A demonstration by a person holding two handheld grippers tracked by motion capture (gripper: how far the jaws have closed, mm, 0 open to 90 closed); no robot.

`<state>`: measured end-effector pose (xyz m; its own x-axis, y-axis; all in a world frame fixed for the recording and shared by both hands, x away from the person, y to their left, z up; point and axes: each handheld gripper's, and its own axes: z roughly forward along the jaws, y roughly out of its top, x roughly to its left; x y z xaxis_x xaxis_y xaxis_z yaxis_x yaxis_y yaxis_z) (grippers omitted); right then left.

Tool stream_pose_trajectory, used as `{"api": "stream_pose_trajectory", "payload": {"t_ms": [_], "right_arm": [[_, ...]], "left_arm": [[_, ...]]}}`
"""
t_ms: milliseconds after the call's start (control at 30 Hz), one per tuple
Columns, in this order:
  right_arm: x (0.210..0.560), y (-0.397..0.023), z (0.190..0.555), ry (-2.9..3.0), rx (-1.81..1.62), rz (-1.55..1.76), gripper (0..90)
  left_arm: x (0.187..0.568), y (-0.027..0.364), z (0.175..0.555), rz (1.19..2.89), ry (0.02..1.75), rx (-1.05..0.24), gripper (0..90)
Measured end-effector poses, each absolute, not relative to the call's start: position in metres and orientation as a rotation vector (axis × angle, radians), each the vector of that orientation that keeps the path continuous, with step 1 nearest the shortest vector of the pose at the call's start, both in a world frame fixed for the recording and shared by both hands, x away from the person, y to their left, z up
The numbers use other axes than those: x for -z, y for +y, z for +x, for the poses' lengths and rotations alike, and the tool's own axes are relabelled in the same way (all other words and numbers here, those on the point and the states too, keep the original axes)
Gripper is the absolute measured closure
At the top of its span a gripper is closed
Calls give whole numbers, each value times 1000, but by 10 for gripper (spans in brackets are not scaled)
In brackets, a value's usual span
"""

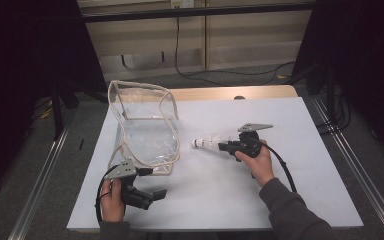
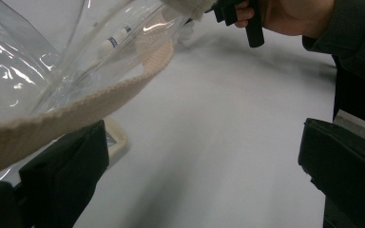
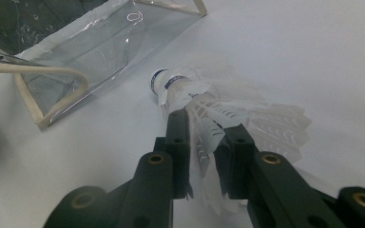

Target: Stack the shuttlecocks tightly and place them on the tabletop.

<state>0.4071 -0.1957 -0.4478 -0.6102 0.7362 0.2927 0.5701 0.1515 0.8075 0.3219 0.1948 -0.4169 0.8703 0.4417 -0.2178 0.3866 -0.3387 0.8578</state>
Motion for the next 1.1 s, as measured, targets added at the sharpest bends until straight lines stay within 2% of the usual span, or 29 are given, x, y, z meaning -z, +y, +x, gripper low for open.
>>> {"api": "stream_pose_trajectory", "payload": {"t_ms": [267,567,800,1100], "right_arm": [[446,-198,404,2240,-1436,1298,603],[445,-200,401,2249,-1439,1302,487],[444,-203,397,2237,-1442,1323,346],[446,-205,393,2230,-1434,1347,235]], "left_arm": [[416,195,322,1961,611,-62,30],[416,196,322,1963,608,-65,29],[416,195,322,1960,609,-67,29],[416,195,321,1958,608,-66,29]]}}
